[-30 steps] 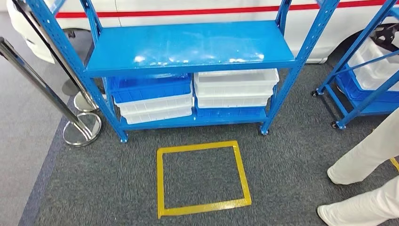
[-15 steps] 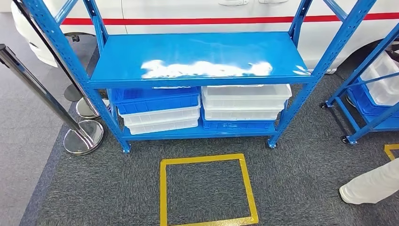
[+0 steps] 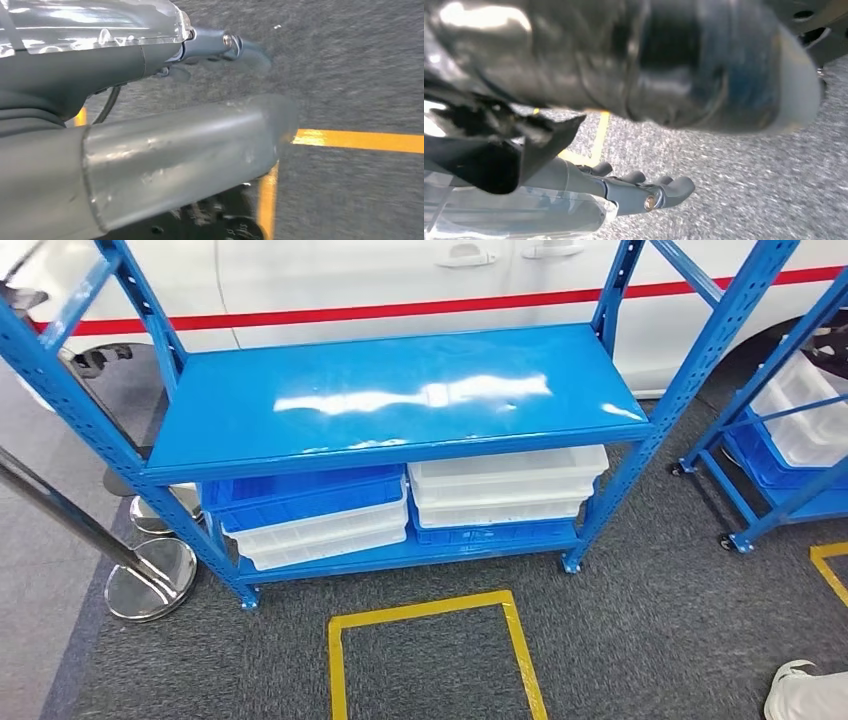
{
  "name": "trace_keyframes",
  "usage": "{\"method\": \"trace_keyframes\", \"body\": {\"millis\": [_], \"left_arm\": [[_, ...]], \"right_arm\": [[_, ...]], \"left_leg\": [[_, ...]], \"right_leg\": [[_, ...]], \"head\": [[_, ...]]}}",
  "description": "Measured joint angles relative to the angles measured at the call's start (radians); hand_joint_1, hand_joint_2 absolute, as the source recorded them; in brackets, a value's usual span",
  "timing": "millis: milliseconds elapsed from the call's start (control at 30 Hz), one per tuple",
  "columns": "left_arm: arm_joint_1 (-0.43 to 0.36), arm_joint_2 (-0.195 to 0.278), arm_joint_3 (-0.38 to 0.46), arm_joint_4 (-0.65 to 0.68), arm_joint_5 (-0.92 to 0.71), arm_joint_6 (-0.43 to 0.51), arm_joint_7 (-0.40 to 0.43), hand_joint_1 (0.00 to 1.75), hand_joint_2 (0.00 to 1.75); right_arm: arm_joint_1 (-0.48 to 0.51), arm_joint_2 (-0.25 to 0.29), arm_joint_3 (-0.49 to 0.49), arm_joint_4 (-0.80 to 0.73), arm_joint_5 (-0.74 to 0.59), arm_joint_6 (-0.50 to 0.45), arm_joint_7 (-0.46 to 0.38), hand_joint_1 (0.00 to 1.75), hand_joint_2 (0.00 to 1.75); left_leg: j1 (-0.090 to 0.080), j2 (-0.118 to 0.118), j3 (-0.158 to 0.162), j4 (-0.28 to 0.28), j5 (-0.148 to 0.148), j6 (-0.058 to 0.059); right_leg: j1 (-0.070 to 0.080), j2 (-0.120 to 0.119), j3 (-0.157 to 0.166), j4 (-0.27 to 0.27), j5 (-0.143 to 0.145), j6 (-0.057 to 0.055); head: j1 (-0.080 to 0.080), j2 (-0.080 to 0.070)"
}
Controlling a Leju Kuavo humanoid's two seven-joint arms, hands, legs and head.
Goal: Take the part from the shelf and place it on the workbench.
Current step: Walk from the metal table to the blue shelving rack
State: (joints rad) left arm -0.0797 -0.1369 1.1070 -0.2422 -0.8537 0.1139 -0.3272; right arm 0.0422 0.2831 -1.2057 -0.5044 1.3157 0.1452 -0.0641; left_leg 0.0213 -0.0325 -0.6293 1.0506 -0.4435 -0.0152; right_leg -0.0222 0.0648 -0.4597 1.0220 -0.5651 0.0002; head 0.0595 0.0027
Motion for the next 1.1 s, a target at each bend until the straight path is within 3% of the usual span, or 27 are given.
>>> {"method": "trace_keyframes", "body": {"millis": [67, 133, 200, 267, 300, 333, 400, 467, 533, 633, 700, 767, 800, 833, 900, 967, 1000, 1100], "left_arm": [[-0.005, 0.001, -0.007, 0.001, -0.004, 0.007, 0.006, 0.0, 0.0], [-0.011, 0.001, -0.014, 0.001, -0.003, 0.012, 0.006, 0.0, 0.0], [-0.014, 0.002, -0.016, 0.0, 0.002, 0.013, 0.005, 0.0, 0.0], [-0.013, 0.002, -0.016, 0.0, 0.008, 0.013, 0.005, 0.0, 0.0], [-0.013, 0.002, -0.016, 0.001, 0.01, 0.014, 0.004, 0.0, 0.0], [-0.013, 0.002, -0.016, 0.001, 0.011, 0.013, 0.004, 0.0, 0.0], [-0.012, 0.001, -0.016, 0.001, 0.013, 0.013, 0.004, 0.0, 0.0], [-0.013, -0.002, -0.016, 0.003, 0.014, 0.012, 0.004, 0.0, 0.0], [-0.015, -0.004, -0.016, 0.004, 0.017, 0.012, 0.004, 0.0, 0.0], [-0.016, -0.004, -0.016, 0.004, 0.026, 0.009, 0.002, 0.0, 0.0], [-0.016, -0.004, -0.016, 0.004, 0.027, 0.007, 0.002, 0.0, 0.0], [-0.014, -0.004, -0.016, 0.004, 0.027, 0.005, 0.002, 0.0, 0.0], [-0.013, -0.004, -0.016, 0.004, 0.027, 0.005, 0.003, 0.0, 0.0], [-0.012, -0.004, -0.016, 0.004, 0.027, 0.005, 0.003, 0.0, 0.0], [-0.012, -0.003, -0.016, 0.004, 0.027, 0.006, 0.003, 0.0, 0.0], [-0.013, -0.002, -0.016, 0.004, 0.027, 0.006, 0.004, 0.0, 0.0], [-0.013, -0.002, -0.016, 0.004, 0.027, 0.006, 0.004, 0.0, 0.0], [-0.011, -0.003, -0.018, 0.004, 0.027, 0.008, 0.004, 0.0, 0.0]], "right_arm": [[-0.002, -0.001, 0.0, 0.004, 0.008, -0.009, 0.0, 0.0, 0.0], [-0.004, -0.002, 0.0, 0.008, 0.012, -0.016, -0.001, 0.0, 0.0], [-0.011, -0.004, 0.0, 0.013, 0.016, -0.022, -0.003, 0.0, 0.0], [-0.016, -0.007, 0.0, 0.019, 0.019, -0.025, -0.003, 0.0, 0.0], [-0.016, -0.008, 0.0, 0.022, 0.019, -0.025, -0.003, 0.0, 0.0], [-0.015, -0.009, 0.0, 0.025, 0.02, -0.025, -0.003, 0.0, 0.0], [-0.014, -0.012, 0.0, 0.029, 0.02, -0.025, -0.003, 0.0, 0.0], [-0.016, -0.016, 0.0, 0.032, 0.02, -0.025, -0.004, 0.0, 0.0], [-0.02, -0.02, -0.001, 0.034, 0.021, -0.025, -0.005, 0.0, 0.0], [-0.02, -0.024, -0.001, 0.043, 0.023, -0.027, -0.006, 0.0, 0.0], [-0.02, -0.026, -0.001, 0.051, 0.024, -0.027, -0.006, 0.0, 0.0], [-0.02, -0.028, -0.001, 0.057, 0.025, -0.027, -0.006, 0.0, 0.0], [-0.02, -0.028, -0.001, 0.061, 0.025, -0.027, -0.006, 0.0, 0.0], [-0.02, -0.028, -0.001, 0.064, 0.026, -0.027, -0.006, 0.0, 0.0], [-0.02, -0.029, -0.001, 0.07, 0.029, -0.028, -0.006, 0.0, 0.0], [-0.02, -0.03, -0.001, 0.076, 0.031, -0.031, -0.006, 0.0, 0.0], [-0.021, -0.031, -0.001, 0.079, 0.032, -0.034, -0.005, 0.0, 0.0], [-0.025, -0.034, -0.001, 0.085, 0.034, -0.041, -0.006, 0.0, 0.0]], "left_leg": [[-0.004, 0.003, 0.003, 0.001, 0.008, 0.018], [-0.002, 0.005, 0.013, -0.012, 0.008, 0.033], [-0.001, 0.012, 0.025, -0.023, 0.002, 0.047], [-0.005, 0.019, 0.032, -0.025, -0.007, 0.056], [-0.007, 0.02, 0.037, -0.025, -0.012, 0.058], [-0.01, 0.02, 0.043, -0.025, -0.017, 0.058], [-0.013, 0.019, 0.058, -0.025, -0.026, 0.057], [-0.017, 0.018, 0.066, -0.024, -0.035, 0.051], [-0.018, 0.019, 0.068, -0.025, -0.037, 0.041], [-0.017, 0.022, 0.066, -0.015, -0.049, 0.023], [-0.013, 0.024, 0.029, 0.065, -0.093, 0.012], [-0.008, 0.025, -0.037, 0.193, -0.145, 0.0], [-0.006, 0.025, -0.059, 0.234, -0.152, -0.004], [-0.004, 0.025, -0.065, 0.24, -0.14, -0.006], [-0.001, 0.027, -0.022, 0.144, -0.069, -0.007], [-0.003, 0.029, 0.038, 0.024, -0.026, 0.0], [-0.005, 0.029, 0.055, -0.011, -0.024, 0.007], [-0.009, 0.028, 0.07, -0.03, -0.034, 0.03]], "right_leg": [[-0.001, 0.005, 0.006, -0.004, -0.012, 0.016], [-0.002, -0.015, 0.003, 0.012, -0.029, 0.025], [-0.001, -0.045, -0.048, 0.108, -0.075, 0.03], [0.0, -0.056, -0.131, 0.236, -0.114, 0.033], [0.0, -0.057, -0.159, 0.269, -0.109, 0.032], [0.0, -0.057, -0.169, 0.264, -0.083, 0.03], [0.006, -0.058, -0.141, 0.157, 0.007, 0.017], [0.015, -0.059, -0.103, 0.049, 0.06, 0.001], [0.02, -0.059, -0.092, 0.017, 0.062, -0.007], [0.013, -0.06, -0.081, -0.005, 0.065, -0.017], [0.009, -0.064, -0.071, -0.016, 0.066, -0.026], [0.009, -0.066, -0.065, -0.018, 0.06, -0.031], [0.009, -0.066, -0.062, -0.018, 0.056, -0.031], [0.009, -0.066, -0.056, -0.017, 0.051, -0.029], [0.007, -0.065, -0.038, -0.017, 0.039, -0.022], [0.008, -0.065, -0.023, -0.016, 0.025, -0.01], [0.009, -0.065, -0.019, -0.017, 0.021, -0.003], [0.009, -0.065, -0.011, -0.012, 0.019, 0.014]], "head": [[0.0, 0.0], [0.0, 0.0], [0.0, 0.0], [0.0, 0.0], [0.0, 0.0], [0.0, 0.0], [0.0, 0.0], [0.0, 0.0], [0.0, 0.0], [0.0, 0.0], [0.0, 0.0], [0.0, 0.0], [0.0, 0.0], [0.0, 0.0], [0.0, 0.0], [0.0, 0.0], [0.0, 0.0], [0.0, 0.0]]}}
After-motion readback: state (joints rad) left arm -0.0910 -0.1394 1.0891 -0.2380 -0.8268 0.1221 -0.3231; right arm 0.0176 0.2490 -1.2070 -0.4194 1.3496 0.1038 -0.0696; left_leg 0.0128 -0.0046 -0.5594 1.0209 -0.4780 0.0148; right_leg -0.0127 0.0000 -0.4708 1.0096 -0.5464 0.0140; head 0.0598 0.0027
